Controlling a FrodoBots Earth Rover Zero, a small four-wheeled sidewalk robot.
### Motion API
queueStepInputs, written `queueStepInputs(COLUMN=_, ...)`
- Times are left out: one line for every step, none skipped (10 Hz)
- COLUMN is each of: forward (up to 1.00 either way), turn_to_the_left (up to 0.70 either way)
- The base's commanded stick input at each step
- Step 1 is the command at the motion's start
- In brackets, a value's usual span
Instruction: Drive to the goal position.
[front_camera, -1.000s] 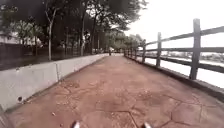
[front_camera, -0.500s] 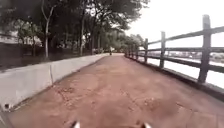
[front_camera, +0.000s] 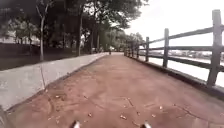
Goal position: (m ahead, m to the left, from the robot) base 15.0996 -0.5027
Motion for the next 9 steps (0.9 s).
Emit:
queueStepInputs(forward=0.50, turn_to_the_left=0.00)
queueStepInputs(forward=0.50, turn_to_the_left=0.00)
queueStepInputs(forward=0.50, turn_to_the_left=0.00)
queueStepInputs(forward=0.50, turn_to_the_left=0.00)
queueStepInputs(forward=0.50, turn_to_the_left=0.00)
queueStepInputs(forward=0.50, turn_to_the_left=0.00)
queueStepInputs(forward=0.50, turn_to_the_left=0.00)
queueStepInputs(forward=0.50, turn_to_the_left=0.00)
queueStepInputs(forward=0.50, turn_to_the_left=0.00)
